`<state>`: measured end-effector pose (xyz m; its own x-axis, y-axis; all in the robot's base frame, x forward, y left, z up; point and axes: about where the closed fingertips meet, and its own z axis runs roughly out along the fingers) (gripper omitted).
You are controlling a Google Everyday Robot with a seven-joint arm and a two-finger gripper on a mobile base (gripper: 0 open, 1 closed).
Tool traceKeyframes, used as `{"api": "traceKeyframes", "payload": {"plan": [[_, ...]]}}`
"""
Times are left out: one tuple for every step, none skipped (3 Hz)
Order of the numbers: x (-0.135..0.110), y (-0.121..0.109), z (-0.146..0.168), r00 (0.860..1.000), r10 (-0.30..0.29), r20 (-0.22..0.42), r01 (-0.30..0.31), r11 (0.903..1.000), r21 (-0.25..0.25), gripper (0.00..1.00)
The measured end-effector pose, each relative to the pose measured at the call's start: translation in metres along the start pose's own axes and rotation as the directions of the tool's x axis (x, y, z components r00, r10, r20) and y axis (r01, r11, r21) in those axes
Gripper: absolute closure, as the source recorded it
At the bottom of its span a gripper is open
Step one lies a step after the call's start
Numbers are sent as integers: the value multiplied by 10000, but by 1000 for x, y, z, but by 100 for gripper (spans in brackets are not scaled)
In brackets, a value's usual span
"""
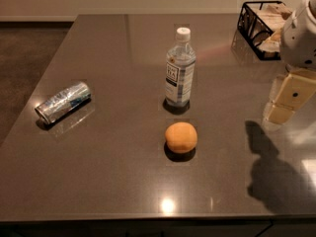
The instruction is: Knock blue plastic bottle over
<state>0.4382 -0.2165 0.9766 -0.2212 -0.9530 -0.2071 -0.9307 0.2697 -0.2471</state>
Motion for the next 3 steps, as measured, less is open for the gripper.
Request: {"api": "traceKeyframes", "payload": {"plan": [[0, 0, 0, 10000, 0, 1, 0, 10000, 2, 0], [-15, -11, 4, 9993, 14, 366, -17, 10000, 84, 0], [-33, -23, 12, 9978, 45, 664, -52, 9999, 94, 0]]}}
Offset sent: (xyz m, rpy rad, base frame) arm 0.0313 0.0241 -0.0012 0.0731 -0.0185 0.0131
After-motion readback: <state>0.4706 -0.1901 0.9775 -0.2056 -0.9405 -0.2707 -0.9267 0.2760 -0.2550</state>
